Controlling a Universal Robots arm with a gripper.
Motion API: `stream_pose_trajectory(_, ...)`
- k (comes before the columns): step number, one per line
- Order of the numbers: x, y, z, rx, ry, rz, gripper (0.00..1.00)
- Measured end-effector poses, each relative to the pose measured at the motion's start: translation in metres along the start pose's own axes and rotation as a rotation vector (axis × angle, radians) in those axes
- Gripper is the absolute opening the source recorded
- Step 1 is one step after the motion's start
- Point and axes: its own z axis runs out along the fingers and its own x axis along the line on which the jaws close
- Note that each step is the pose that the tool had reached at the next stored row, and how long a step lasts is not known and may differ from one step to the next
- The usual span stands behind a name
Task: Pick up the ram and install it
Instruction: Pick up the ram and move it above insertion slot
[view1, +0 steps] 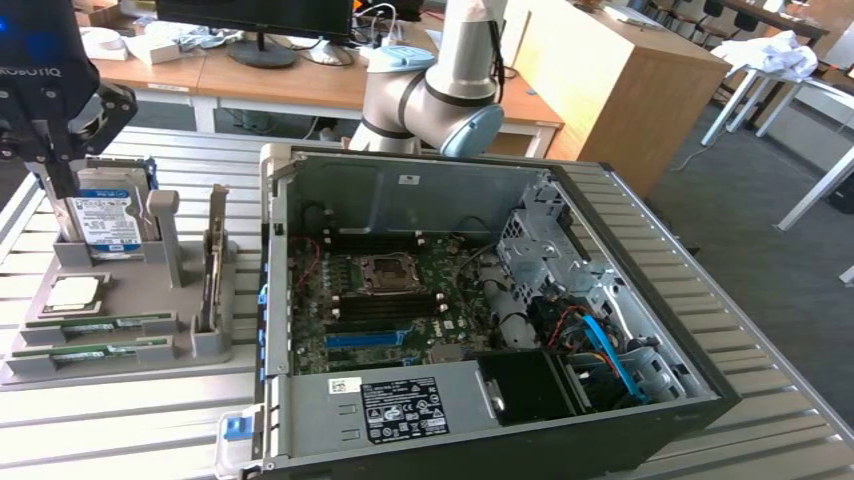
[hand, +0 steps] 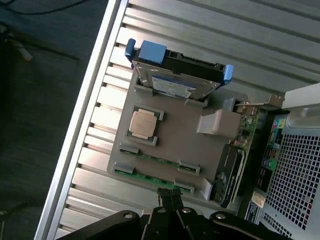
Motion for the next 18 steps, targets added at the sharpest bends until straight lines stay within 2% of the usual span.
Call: stream_pose_trajectory(18,0.0003,0.0001,0.0000,0.0067,0.0117,-0.256,0.10)
